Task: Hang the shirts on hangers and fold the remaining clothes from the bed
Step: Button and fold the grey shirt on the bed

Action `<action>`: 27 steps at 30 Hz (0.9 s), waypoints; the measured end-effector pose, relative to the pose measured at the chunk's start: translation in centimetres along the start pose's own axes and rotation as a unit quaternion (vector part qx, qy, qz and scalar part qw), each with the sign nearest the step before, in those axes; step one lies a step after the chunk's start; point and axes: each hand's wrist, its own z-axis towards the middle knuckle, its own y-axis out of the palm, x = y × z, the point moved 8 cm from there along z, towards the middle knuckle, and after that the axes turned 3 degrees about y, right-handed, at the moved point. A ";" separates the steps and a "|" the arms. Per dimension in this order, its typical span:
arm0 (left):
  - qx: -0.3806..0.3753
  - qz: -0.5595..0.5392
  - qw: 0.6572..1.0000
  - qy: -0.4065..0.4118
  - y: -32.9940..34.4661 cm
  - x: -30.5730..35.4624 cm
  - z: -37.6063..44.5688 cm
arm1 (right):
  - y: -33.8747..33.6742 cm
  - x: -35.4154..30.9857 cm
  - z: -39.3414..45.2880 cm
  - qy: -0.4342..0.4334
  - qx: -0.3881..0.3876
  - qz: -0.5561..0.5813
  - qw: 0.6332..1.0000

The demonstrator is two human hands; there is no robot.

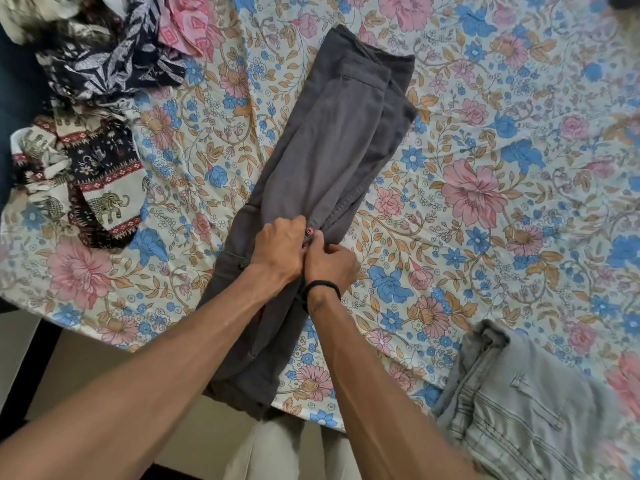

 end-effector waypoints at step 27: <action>0.065 -0.097 0.991 0.070 0.8 -2.7 -2.4 | -2.4 -1.9 -2.1 -0.045 0.046 0.055 0.996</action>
